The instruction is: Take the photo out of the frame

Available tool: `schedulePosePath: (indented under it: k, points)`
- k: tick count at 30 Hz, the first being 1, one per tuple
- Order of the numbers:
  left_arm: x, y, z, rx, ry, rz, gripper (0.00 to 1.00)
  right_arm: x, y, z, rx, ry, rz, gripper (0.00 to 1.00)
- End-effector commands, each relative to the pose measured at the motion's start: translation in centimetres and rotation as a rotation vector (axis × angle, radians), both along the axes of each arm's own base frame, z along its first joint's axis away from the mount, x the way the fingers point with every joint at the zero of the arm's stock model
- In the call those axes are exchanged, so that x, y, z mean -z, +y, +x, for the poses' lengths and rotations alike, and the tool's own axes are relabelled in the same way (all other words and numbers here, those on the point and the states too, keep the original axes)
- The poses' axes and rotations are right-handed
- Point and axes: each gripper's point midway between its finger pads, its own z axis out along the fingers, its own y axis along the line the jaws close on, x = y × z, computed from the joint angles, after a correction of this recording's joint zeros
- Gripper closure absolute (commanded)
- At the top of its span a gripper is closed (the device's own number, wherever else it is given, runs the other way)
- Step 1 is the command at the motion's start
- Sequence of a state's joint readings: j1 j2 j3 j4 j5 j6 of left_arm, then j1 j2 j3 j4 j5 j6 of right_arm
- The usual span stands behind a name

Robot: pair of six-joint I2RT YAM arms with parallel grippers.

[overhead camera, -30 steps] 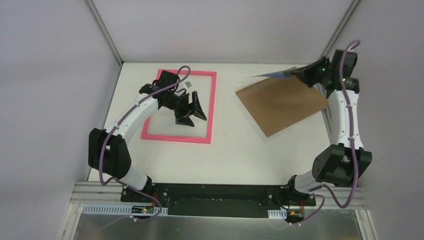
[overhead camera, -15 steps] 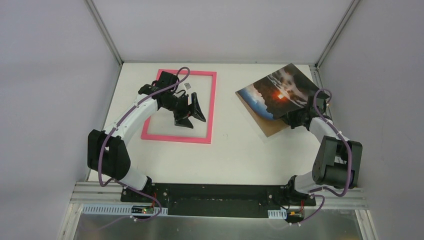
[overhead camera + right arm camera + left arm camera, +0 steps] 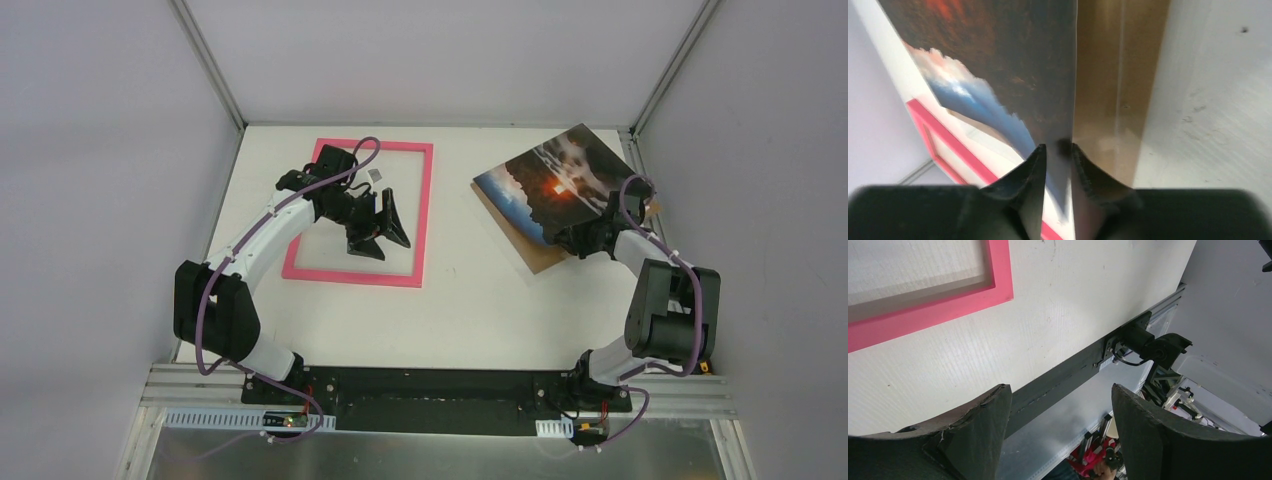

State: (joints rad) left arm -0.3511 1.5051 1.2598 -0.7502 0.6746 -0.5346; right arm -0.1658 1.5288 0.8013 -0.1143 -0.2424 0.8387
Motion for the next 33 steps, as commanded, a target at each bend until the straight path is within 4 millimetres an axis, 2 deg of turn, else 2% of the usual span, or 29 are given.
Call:
schedulePosePath:
  k: [1, 2, 4, 7, 9, 13, 16, 21, 24, 25, 30, 33]
  points:
    - [-0.6, 0.6, -0.5, 0.009, -0.017, -0.005, 0.25, -1.1, -1.3, -1.6, -0.029, 0.094, -0.132, 0.57]
    - [-0.6, 0.6, -0.6, 0.011, -0.016, -0.007, 0.25, -1.5, -1.4, -3.0, -0.046, 0.154, -0.170, 0.46]
    - [-0.6, 0.5, -0.6, 0.016, -0.014, -0.012, 0.25, -2.5, -2.5, -6.1, -0.053, 0.262, -0.283, 0.31]
    - [-0.3, 0.5, -0.7, 0.019, -0.002, -0.010, 0.25, -3.9, -1.4, -10.4, -0.114, 0.316, -0.335, 0.28]
    - [0.0, 0.5, -0.7, 0.021, 0.003, -0.006, 0.25, -4.5, 0.8, -12.3, -0.193, 0.277, -0.334, 0.26]
    - [0.4, 0.8, -0.5, 0.014, -0.007, 0.017, 0.25, -5.6, 6.5, -15.1, -0.410, 0.214, -0.338, 0.26]
    - [-0.1, 1.1, -0.6, -0.014, -0.032, 0.023, 0.25, -6.4, 9.8, -16.3, -0.538, 0.148, -0.349, 0.25]
    - [-2.1, 2.2, -0.7, -0.095, -0.141, 0.044, 0.25, -9.0, 12.3, -17.4, -0.702, 0.063, -0.361, 0.24]
    - [-4.9, 3.3, -0.6, -0.162, -0.251, 0.050, 0.24, -12.1, 12.4, -17.6, -0.737, -0.032, -0.388, 0.23]
    - [-6.1, 3.6, -0.6, -0.188, -0.289, 0.044, 0.24, -13.8, 12.2, -17.6, -0.730, -0.077, -0.395, 0.23]
    - [-14.9, 5.2, -1.5, -0.330, -0.505, -0.044, 0.24, -21.9, 9.0, -18.9, -0.658, -0.247, -0.465, 0.13]
    - [-19.3, 6.7, -2.1, -0.402, -0.633, -0.059, 0.22, -25.4, 6.9, -20.1, -0.618, -0.337, -0.511, 0.09]
